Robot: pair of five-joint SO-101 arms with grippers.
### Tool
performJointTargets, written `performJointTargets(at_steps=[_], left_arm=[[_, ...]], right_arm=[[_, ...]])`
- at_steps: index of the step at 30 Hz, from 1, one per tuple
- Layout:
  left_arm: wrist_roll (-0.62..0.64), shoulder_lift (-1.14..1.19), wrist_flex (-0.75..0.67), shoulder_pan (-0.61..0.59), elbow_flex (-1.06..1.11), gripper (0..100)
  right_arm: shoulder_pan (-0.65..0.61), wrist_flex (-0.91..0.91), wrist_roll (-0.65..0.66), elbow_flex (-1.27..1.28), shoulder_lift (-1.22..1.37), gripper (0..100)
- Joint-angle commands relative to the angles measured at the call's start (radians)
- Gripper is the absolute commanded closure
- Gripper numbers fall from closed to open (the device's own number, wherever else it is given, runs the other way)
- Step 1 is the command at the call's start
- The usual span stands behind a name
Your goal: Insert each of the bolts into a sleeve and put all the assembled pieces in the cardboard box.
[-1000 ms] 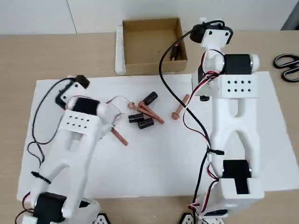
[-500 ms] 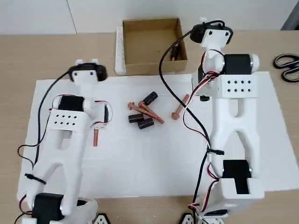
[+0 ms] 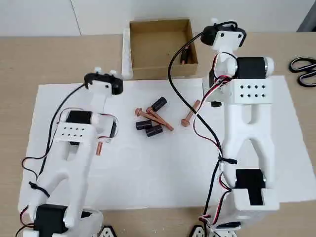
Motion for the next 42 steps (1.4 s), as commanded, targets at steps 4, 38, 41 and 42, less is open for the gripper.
performJointTargets(at_steps=[4,38,41,42], left_arm=[[-0.011,-0.005,-0.04,0.002,0.038,87],[-0.209,-0.252,0.104,0.144,0.128,86],[-0.206,-0.252,0.066,0.181,0.153,86],[-0.206,-0.252,0.058,0.187,0.153,86]], right_arm=[[0.002,0.013,-0.009,-0.048,-0.061,99.5],[0.002,0.018,-0.009,-0.048,-0.056,99.5],[0.002,0.018,-0.009,-0.048,-0.056,99.5],[0.002,0.018,-0.009,-0.048,-0.056,99.5]])
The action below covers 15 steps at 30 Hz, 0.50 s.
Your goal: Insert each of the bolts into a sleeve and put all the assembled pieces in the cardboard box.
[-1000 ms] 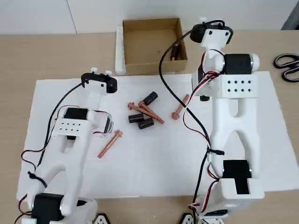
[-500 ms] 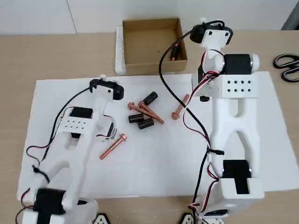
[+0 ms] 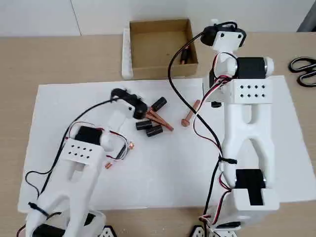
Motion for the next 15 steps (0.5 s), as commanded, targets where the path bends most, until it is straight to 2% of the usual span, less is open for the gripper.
performJointTargets(at_steps=[1,15], left_arm=[[-0.002,-0.032,-0.037,0.028,0.001,86],[0.0,0.143,-0.114,0.026,-0.005,86]], right_arm=[[0.002,0.012,-0.009,-0.048,-0.058,99.5],[0.002,0.013,-0.009,-0.048,-0.061,99.5]])
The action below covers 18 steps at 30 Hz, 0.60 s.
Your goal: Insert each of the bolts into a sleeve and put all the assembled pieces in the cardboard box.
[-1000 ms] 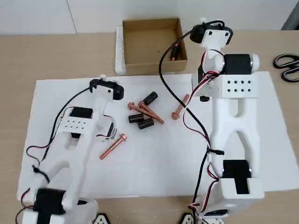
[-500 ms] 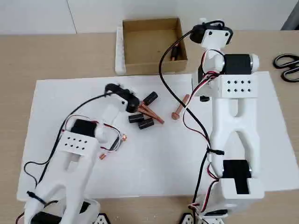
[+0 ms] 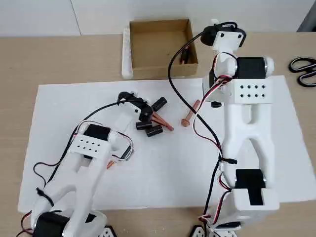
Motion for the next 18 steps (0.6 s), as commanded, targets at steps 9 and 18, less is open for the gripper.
performJointTargets(at_steps=[9,18], left_arm=[[-0.002,0.015,-0.063,0.003,-0.01,86],[-0.002,0.015,-0.061,0.005,-0.007,86]], right_arm=[[0.002,0.013,-0.009,-0.048,-0.061,99.5],[0.002,0.013,-0.009,-0.048,-0.061,99.5]])
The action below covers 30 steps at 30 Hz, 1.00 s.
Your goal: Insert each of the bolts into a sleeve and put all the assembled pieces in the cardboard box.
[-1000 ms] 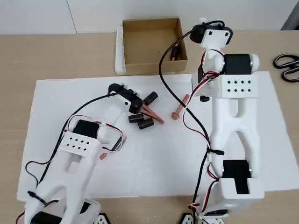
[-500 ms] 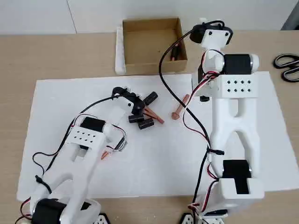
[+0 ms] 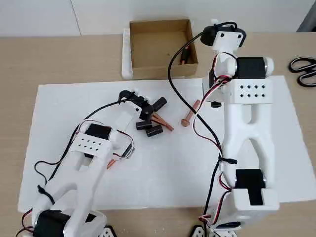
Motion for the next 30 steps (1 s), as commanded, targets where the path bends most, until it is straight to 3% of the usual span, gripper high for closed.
performJointTargets(at_steps=[1,18,30], left_arm=[[-0.005,-0.002,-0.015,0.005,-0.007,86],[-0.011,0.005,-0.015,0.005,-0.005,86],[-0.003,0.137,-0.017,0.005,-0.084,86]], right_arm=[[0.002,0.013,-0.009,-0.048,-0.061,99.5],[0.002,0.015,-0.009,-0.048,-0.061,99.5],[0.005,0.015,-0.009,-0.048,-0.061,99.5]])
